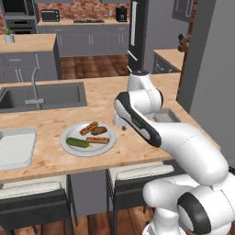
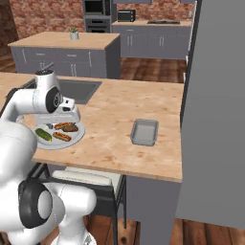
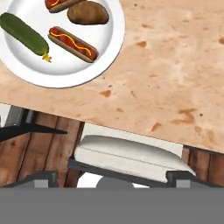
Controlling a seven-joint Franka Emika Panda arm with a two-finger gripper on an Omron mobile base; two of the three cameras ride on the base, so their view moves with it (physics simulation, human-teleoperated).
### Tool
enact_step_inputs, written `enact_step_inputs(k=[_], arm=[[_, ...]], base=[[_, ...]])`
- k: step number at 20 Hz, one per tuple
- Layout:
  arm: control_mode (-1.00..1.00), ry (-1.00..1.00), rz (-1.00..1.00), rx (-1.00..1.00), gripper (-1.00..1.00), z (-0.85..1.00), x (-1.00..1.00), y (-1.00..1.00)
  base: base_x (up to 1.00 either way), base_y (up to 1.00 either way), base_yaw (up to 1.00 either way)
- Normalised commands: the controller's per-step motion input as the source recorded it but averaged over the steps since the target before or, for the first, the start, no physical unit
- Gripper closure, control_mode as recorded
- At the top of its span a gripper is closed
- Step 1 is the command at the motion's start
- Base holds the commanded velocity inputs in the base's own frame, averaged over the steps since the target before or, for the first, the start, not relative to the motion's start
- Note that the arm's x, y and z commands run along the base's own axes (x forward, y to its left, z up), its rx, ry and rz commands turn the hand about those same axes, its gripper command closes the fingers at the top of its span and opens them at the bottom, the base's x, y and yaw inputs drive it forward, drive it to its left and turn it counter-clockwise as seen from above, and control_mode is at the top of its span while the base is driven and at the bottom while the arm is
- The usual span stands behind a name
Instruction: Place one cooked food and one vegetable from the large plate to each tupperware container.
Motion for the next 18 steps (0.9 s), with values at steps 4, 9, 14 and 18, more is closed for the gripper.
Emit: enact_step_inputs(k=[4, 9, 14, 18], arm=[[-1.0, 0.18, 0.4, 0.02, -1.0, -0.39, 0.46, 0.32], [-1.0, 0.07, 0.42, -0.06, -1.0, -0.35, 0.38, 0.3], [-1.0, 0.11, 0.33, -0.05, -1.0, -0.27, 0.47, 0.1], [-1.0, 0.1, 0.12, -0.07, -1.0, -0.42, 0.34, 0.51]], base=[[0.0, 0.0, 0.0], [0.0, 0.0, 0.0], [0.0, 0.0, 0.0], [0.0, 0.0, 0.0]])
